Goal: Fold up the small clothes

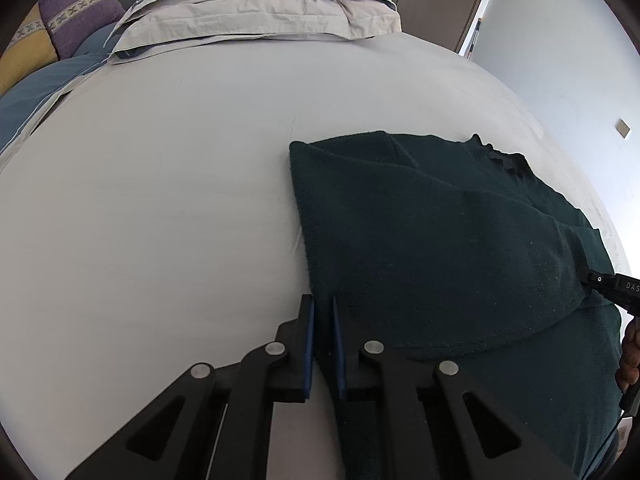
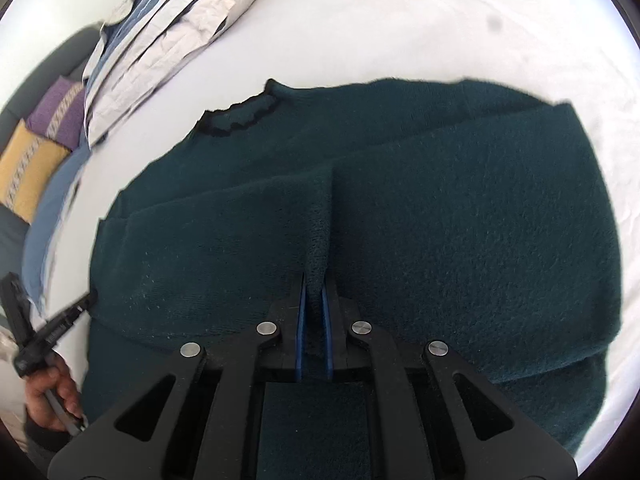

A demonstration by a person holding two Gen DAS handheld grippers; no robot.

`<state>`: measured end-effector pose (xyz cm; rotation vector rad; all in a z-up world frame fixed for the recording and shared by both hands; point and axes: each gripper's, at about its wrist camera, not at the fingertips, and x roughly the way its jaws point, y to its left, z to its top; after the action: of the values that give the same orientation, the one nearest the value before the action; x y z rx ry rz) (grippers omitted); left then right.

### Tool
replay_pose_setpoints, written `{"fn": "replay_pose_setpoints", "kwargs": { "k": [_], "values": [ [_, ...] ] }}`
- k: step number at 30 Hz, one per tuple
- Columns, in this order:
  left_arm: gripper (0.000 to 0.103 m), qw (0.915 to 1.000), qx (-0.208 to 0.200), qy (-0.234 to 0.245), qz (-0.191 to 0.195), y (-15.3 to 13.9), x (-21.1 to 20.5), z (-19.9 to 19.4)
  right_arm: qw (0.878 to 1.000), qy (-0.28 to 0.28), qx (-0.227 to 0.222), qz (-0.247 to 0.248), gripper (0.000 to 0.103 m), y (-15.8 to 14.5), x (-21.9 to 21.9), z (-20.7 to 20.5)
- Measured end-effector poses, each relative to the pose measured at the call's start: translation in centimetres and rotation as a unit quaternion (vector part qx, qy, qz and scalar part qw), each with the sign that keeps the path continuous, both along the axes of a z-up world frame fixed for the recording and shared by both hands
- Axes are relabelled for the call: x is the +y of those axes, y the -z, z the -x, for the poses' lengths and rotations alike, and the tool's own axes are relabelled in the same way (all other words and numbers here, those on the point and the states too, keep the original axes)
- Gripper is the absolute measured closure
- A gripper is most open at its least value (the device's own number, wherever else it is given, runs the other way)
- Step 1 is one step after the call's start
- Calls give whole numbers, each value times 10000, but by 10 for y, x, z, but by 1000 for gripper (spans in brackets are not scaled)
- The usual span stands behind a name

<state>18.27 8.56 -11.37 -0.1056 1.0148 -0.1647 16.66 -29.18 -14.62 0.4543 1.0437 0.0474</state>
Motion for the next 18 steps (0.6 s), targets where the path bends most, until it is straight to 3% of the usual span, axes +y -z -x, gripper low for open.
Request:
{"fn": "replay_pose_setpoints", "kwargs": {
  "k": [5,8,10,12,14,16,18],
  "values": [
    [92,9999,-1,-34,-101,2,-4,-2,10000,20,6,8,97,-2,-1,6],
    [86,9998,-14,-25,-211,3,-5,-3,9999,71,-45,-142,98,3,-5,7],
    [81,9998,-43,-41,-207,0,-4,-2,9986,109,-138,-495,96,11,-18,6],
    [57,9998,-94,-148,-57,-7,3,5,9959,247,-161,-858,91,10,-28,12],
    [54,9993,-170,-298,117,-16,14,19,9961,441,-332,-685,79,-5,-33,28],
    [53,9986,-238,-331,351,-25,26,41,9954,582,-653,-391,43,-25,-36,54],
    [47,9964,-242,-347,740,-31,39,70,9922,599,-1024,-378,41,-41,-41,84]
  ]
}}
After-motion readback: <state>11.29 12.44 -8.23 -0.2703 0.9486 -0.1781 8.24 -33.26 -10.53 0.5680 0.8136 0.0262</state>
